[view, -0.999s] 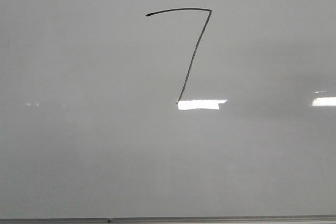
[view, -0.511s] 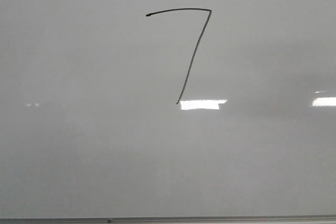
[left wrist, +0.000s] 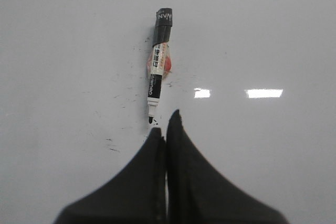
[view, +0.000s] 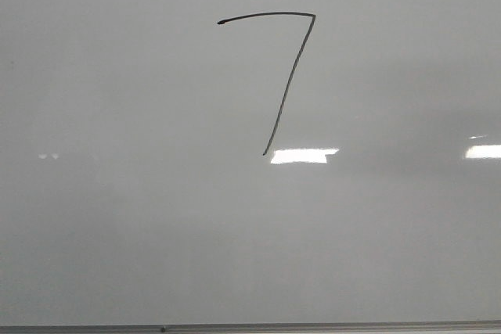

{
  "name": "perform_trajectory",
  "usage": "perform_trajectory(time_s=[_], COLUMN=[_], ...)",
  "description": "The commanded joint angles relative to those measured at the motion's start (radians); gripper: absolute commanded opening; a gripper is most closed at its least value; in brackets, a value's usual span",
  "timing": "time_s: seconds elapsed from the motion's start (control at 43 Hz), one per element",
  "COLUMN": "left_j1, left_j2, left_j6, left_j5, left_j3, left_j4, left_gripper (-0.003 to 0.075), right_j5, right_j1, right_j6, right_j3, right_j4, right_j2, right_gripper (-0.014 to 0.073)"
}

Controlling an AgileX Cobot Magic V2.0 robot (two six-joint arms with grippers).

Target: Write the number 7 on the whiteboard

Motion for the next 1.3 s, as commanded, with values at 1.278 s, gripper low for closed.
perform_trajectory(time_s=[1.278], left_j1=[-0.006], left_j2=[-0.014], left_j6=[-0.008], left_j5=[-0.079], left_j3=[0.003], left_j4=[-0.009], left_gripper=[-0.0020], right_j5=[-0.250], right_j1=[-0.148], right_j6=[0.644], right_j3=[0.397], right_j4=[-0.567], right_j2=[-0.374], right_gripper=[-0.0067])
